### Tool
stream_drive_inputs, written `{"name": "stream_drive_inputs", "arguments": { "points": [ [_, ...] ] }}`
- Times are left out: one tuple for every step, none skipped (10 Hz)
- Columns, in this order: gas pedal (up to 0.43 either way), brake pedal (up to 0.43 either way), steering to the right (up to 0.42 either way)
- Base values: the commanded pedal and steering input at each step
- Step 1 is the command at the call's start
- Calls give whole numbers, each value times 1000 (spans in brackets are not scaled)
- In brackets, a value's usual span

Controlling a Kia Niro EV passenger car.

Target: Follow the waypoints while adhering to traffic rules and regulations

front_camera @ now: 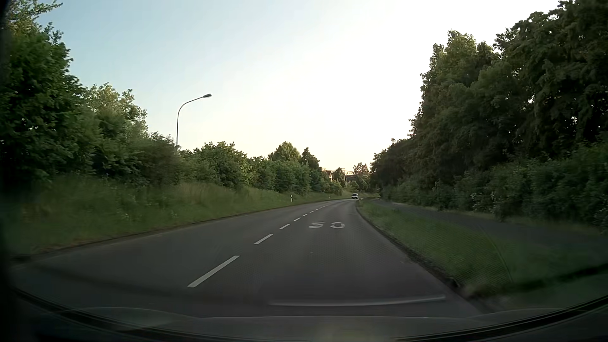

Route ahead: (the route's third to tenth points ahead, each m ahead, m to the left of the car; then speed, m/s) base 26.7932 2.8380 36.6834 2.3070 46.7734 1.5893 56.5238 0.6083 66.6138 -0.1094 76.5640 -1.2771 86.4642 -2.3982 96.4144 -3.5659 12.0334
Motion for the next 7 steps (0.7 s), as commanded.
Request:
{"name": "stream_drive_inputs", "arguments": {
  "points": [
    [28, 30, 7],
    [28, 30, 7],
    [28, 30, 7],
    [28, 30, 7],
    [39, 30, 8],
    [39, 30, 8],
    [39, 30, 8]
  ]
}}
